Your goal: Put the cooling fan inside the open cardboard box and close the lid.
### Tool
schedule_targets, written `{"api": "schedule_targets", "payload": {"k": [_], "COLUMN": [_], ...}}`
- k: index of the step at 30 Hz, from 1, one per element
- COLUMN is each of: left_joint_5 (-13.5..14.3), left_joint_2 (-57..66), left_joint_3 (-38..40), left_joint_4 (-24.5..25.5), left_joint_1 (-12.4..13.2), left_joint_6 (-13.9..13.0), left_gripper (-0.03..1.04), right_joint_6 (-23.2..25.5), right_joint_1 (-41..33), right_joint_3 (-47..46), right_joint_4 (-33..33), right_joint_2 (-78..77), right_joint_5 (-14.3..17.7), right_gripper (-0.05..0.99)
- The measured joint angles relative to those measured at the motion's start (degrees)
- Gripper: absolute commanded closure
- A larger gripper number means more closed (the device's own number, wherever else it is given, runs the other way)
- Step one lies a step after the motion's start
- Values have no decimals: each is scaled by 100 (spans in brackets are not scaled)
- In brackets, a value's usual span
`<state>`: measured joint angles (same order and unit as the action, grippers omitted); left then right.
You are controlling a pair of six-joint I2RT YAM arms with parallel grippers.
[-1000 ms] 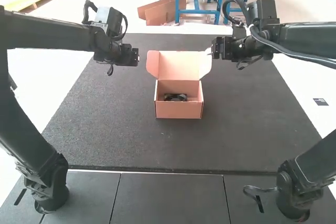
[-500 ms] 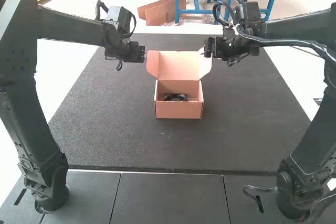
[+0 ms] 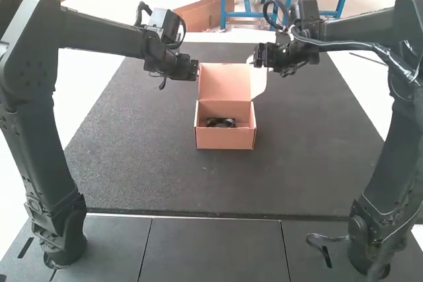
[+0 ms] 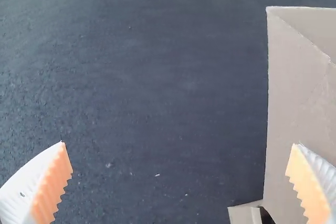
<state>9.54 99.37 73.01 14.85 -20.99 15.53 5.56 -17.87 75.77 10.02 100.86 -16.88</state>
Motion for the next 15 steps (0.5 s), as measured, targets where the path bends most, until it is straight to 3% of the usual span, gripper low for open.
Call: {"api": "schedule_targets", "payload": {"k": [15], "left_joint_5": [-37], "left_joint_2": [0], "left_joint_3": [4], "left_joint_4": [39], "left_joint_1": [-2], "left_joint_6": [-2], "left_gripper": [4], "right_joint_6": [232], "right_joint_1": [-2], "right_joint_3": [11], "right_joint_4": [111], "right_joint_2": [39], "right_joint_5": [-205], "right_gripper": [65]}}
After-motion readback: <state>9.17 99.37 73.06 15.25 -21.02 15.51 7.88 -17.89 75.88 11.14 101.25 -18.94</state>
